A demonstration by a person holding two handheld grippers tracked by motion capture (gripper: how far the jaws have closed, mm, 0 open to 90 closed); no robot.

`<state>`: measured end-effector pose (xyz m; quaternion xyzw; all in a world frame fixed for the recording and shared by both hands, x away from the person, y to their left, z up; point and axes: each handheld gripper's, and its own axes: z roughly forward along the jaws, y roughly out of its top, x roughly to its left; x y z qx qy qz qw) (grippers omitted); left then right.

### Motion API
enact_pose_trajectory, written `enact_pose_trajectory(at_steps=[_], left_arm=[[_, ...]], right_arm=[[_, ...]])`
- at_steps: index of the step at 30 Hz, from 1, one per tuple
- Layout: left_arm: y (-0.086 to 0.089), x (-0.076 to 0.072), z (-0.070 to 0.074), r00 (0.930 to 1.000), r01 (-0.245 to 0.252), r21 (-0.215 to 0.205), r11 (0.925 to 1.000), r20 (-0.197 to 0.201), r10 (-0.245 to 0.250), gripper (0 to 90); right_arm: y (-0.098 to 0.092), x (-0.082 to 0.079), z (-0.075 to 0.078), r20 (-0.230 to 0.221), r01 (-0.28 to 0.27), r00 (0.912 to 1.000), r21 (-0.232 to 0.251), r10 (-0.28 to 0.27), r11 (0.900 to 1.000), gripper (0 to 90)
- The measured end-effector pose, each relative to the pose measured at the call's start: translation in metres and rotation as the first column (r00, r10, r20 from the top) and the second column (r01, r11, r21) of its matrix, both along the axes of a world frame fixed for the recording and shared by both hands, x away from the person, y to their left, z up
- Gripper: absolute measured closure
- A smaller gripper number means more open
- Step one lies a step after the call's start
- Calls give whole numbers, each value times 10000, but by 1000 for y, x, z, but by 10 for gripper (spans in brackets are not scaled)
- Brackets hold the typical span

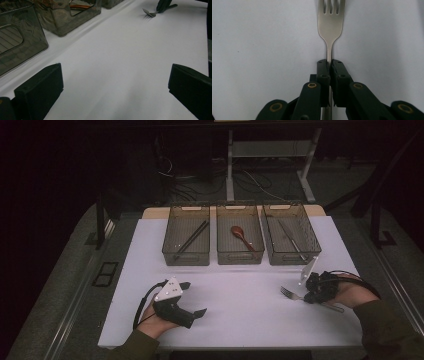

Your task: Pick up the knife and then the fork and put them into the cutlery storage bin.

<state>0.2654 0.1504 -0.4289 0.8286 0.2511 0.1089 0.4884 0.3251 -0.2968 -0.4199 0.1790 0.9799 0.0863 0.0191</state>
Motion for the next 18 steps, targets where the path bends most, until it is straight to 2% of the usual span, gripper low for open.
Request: enact_pose_trajectory(at_steps=[4, 9, 14, 18], left_arm=[[0, 0, 0, 10000, -16, -11, 10000, 12, 16, 0], [1, 1, -1, 10000, -46, -37, 10000, -13, 46, 0], [0, 1, -1, 10000, -48, -41, 10000, -13, 48, 0], [0, 1, -1, 10000, -43, -30, 10000, -5, 43, 0]], right_arm=[[-4, -1, 0, 75, 197, 9998, 280, -199, 9994, 853], [-14, -3, 1, 307, 671, 9970, 1178, -712, 9908, 853], [-21, -3, 7, 640, 1090, 9900, 2187, -1257, 9697, 853], [-25, -5, 10, 722, 1569, 9800, 2909, -1852, 9438, 854]])
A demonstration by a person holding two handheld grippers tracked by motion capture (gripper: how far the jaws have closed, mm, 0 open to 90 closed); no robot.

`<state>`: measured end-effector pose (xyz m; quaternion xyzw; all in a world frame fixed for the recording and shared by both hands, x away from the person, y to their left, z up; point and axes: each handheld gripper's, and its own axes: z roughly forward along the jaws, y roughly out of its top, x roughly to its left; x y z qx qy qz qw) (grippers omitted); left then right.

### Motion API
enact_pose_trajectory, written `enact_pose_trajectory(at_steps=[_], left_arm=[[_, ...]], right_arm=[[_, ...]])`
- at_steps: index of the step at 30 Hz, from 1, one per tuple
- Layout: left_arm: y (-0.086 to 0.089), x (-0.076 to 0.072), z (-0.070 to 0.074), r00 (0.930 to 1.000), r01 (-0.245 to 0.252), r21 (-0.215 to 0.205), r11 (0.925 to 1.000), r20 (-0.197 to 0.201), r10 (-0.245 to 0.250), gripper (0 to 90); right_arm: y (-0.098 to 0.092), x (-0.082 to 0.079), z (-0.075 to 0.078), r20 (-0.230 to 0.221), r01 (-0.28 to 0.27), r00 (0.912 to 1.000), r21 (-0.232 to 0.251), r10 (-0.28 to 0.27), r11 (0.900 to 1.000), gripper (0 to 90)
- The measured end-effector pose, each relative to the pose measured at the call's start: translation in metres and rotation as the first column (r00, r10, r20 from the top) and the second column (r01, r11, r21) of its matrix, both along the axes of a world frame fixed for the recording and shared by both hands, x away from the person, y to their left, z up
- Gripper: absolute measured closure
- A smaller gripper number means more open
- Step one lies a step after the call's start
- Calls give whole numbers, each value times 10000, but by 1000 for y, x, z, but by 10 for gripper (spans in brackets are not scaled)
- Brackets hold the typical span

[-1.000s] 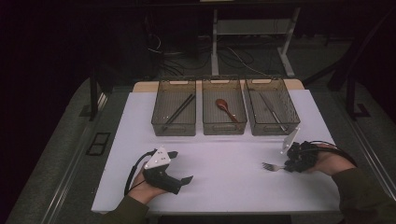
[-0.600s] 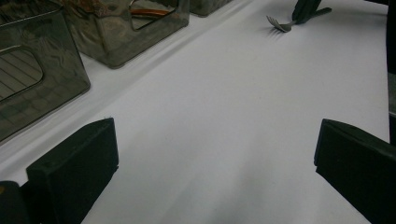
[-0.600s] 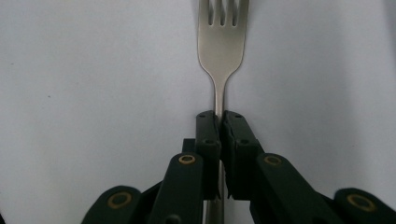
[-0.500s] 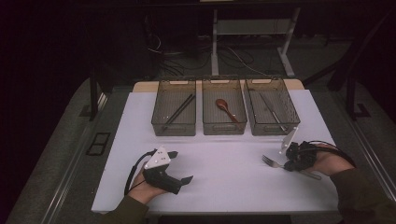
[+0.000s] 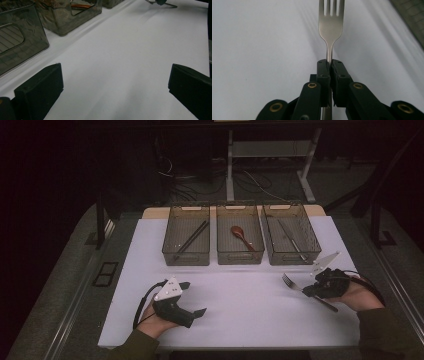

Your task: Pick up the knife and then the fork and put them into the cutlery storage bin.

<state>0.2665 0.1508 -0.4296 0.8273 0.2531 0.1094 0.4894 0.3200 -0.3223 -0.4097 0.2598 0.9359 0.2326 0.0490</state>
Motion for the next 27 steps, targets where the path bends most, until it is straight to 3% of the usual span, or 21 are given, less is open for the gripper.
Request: enact_pose_trajectory(at_steps=[5, 10, 17, 21, 27], left_arm=[[0, -1, 0, 10000, 8, 30, 10000, 29, -8, 0], [0, -1, 1, 10000, 4, 35, 10000, 22, -4, 0], [0, -1, 1, 10000, 2, 24, 10000, 18, -2, 0], [1, 0, 1, 10000, -18, 57, 10000, 18, 18, 0], [1, 0, 0, 10000, -14, 38, 10000, 54, 14, 0]], right_arm=[[-1, -5, 0, 311, 376, 9988, 374, -388, 9986, 853], [-4, -6, 5, 571, 634, 9959, 1095, -699, 9920, 854], [-6, -5, 9, 949, 1150, 9869, 1525, -1304, 9816, 854], [-8, -6, 13, 1113, 1592, 9766, 1995, -1838, 9669, 854], [-12, -4, 25, 1396, 2192, 9529, 2961, -2692, 9296, 854]])
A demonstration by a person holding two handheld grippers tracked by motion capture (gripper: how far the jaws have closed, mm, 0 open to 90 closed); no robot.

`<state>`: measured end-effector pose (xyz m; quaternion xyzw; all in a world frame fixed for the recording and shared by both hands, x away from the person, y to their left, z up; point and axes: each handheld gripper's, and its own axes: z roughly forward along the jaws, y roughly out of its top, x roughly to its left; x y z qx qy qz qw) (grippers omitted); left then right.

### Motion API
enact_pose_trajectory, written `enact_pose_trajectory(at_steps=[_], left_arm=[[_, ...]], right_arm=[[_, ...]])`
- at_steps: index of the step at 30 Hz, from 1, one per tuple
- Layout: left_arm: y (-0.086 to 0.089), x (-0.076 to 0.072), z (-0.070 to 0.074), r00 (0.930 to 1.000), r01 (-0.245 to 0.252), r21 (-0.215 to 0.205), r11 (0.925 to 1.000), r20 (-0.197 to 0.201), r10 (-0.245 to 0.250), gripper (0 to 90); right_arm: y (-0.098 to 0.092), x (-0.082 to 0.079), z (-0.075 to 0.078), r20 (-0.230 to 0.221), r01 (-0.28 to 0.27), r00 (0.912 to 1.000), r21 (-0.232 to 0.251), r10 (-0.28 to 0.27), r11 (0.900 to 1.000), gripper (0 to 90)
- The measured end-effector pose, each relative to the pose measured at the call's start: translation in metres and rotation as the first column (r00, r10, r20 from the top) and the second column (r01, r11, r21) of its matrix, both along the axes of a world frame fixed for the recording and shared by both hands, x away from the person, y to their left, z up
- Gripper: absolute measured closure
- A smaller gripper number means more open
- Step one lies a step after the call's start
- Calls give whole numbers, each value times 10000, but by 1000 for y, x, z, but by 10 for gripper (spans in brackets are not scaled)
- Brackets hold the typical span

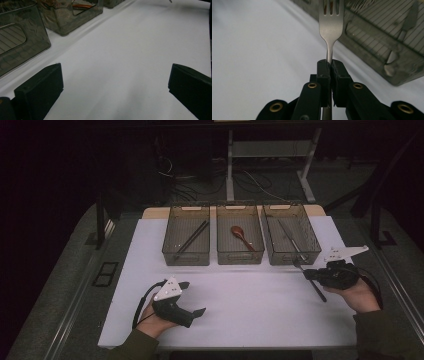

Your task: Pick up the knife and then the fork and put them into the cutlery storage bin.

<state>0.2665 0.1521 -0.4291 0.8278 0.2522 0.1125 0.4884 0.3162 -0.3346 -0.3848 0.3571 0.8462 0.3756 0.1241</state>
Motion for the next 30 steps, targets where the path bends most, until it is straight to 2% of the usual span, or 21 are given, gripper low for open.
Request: enact_pose_trajectory(at_steps=[5, 8, 13, 16, 21, 25, 30], left_arm=[[-1, 1, 0, 10000, 21, 41, 10000, -29, -20, 0], [0, 2, -1, 10000, -8, -13, 10000, 2, 8, 0], [-1, 7, -5, 9993, -363, 95, 9993, -4, 363, 0], [-2, 7, -5, 9982, -598, 149, 9981, 68, 597, 39], [-1, 6, -4, 9983, -552, 251, 9982, 179, 547, 23], [2, 7, -3, 9973, -733, 280, 9969, 52, 732, 24], [2, 6, -4, 9979, -647, 443, 9969, -41, 649, 24]], right_arm=[[-3, 3, 8, 349, 442, 9983, 488, -459, 9978, 854], [-5, 6, 11, 508, 656, 9963, 606, -687, 9960, 854], [-7, 11, 17, 658, 1072, 9914, 931, -1135, 9899, 854], [-6, 14, 21, 743, 1204, 9890, 985, -1280, 9878, 854], [-5, 22, 27, 852, 1422, 9846, 1152, -1525, 9831, 854], [-1, 30, 33, 962, 1577, 9807, 1245, -1701, 9796, 854], [3, 44, 46, 1139, 1673, 9769, 1199, -1809, 9786, 854]])
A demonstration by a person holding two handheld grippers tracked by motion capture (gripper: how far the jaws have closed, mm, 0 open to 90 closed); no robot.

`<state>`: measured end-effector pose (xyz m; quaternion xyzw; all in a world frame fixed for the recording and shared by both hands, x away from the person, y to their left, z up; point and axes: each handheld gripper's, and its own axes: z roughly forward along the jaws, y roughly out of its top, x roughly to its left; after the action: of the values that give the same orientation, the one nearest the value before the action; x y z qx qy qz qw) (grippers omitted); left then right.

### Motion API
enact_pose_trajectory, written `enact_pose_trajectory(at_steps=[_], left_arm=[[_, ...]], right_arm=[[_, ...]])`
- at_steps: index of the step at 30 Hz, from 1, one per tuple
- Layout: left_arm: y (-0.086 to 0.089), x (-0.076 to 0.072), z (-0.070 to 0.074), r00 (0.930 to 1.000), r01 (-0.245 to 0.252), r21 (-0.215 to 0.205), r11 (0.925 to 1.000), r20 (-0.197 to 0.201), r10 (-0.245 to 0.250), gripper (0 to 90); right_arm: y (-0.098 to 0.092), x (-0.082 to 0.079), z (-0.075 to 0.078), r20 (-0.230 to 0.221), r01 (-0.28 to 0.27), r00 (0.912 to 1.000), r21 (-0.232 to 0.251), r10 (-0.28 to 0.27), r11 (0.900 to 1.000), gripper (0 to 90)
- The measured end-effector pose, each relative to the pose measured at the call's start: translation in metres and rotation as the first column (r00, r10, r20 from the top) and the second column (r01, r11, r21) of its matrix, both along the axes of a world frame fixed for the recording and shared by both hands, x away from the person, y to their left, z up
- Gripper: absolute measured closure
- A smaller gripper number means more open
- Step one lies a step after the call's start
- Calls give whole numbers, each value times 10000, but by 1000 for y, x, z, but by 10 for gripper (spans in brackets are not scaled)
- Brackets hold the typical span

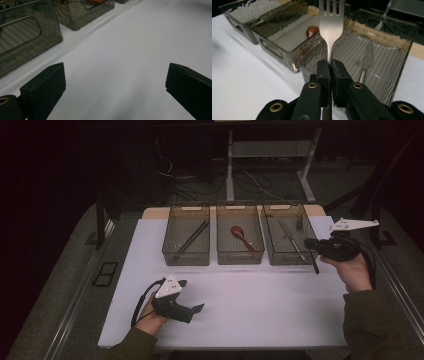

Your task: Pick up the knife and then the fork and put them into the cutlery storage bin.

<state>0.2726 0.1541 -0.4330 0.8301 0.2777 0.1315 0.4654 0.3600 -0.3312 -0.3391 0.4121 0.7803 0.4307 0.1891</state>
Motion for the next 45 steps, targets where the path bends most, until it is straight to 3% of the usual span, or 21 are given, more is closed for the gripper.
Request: enact_pose_trajectory(at_steps=[4, 13, 19, 22, 29, 45], left_arm=[[-1, -1, -2, 10000, 37, 184, 9998, -51, -36, 24], [-1, -2, -2, 9999, 108, 128, 9999, -79, -107, 24], [-1, -3, -1, 9998, 185, 132, 9997, -125, -184, 24], [-1, -3, -1, 9997, 196, 85, 9998, -121, -195, 24], [0, -3, -1, 9997, 202, 41, 9998, -125, -201, 24], [-1, -4, -1, 9996, 261, 41, 9997, -116, -260, 24]], right_arm=[[2, 11, 7, 106, 151, 9998, -98, -150, 9998, 854], [-1, 44, 15, 319, 629, 9975, 68, -631, 9980, 854], [-4, 66, 9, 465, 1082, 9929, 216, -1091, 9939, 854], [-7, 75, 2, 227, 1309, 9911, 281, -1315, 9910, 854], [-9, 83, -13, -219, 1483, 9887, -102, -1485, 9889, 854], [-16, 84, -44, -984, 1678, 9798, -685, -1740, 9834, 853]])
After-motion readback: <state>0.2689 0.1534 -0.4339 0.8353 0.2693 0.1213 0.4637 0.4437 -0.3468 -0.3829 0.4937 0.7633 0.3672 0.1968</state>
